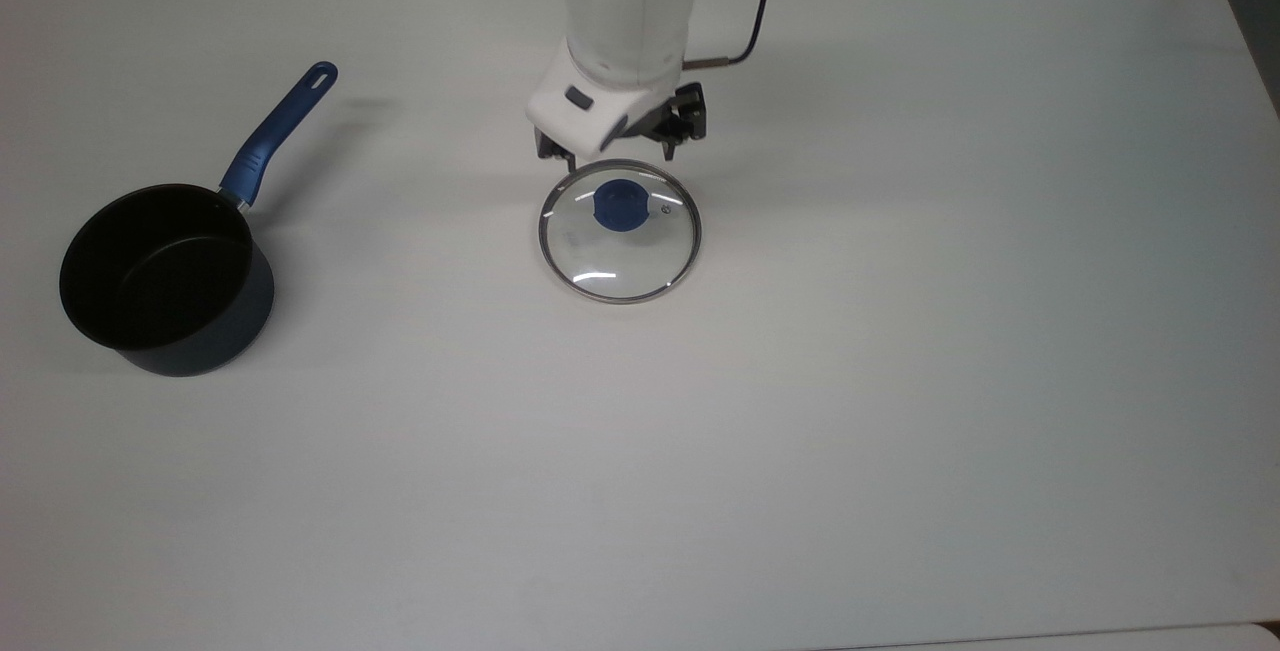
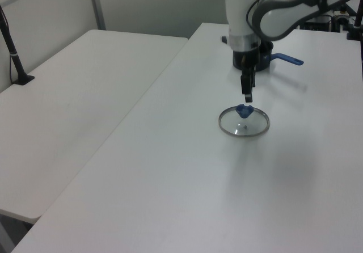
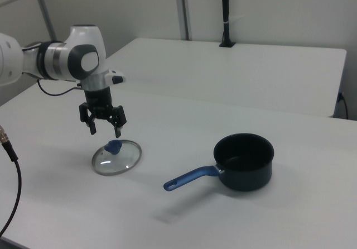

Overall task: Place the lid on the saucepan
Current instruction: 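Close the gripper on the blue knob of the glass lid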

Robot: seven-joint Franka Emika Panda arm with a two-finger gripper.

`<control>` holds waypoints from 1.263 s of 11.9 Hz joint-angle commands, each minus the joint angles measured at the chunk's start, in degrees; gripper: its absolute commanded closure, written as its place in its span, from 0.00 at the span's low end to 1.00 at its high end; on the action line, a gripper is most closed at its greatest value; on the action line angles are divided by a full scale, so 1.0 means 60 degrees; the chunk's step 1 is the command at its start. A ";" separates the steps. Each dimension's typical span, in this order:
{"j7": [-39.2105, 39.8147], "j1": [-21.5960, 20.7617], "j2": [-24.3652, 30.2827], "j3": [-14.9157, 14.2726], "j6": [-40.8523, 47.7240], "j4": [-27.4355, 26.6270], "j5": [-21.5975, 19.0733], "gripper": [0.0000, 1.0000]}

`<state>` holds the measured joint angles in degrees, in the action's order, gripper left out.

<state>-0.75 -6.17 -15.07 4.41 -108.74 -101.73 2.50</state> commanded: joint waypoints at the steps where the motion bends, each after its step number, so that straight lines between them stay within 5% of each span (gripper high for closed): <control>1: -0.0197 -0.0246 -0.0446 -0.0075 -0.0713 -0.0183 -0.0051 0.00; 3: -0.0213 -0.0261 -0.0637 -0.0090 -0.0875 -0.0183 0.0007 0.09; 11: -0.0242 -0.0115 -0.0828 -0.0134 -0.1651 -0.0417 0.0037 0.12; 15: -0.0315 0.0002 -0.0828 -0.0149 -0.1944 -0.0520 0.0037 0.41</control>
<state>-1.66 -6.17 -20.73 3.84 -117.86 -103.23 2.54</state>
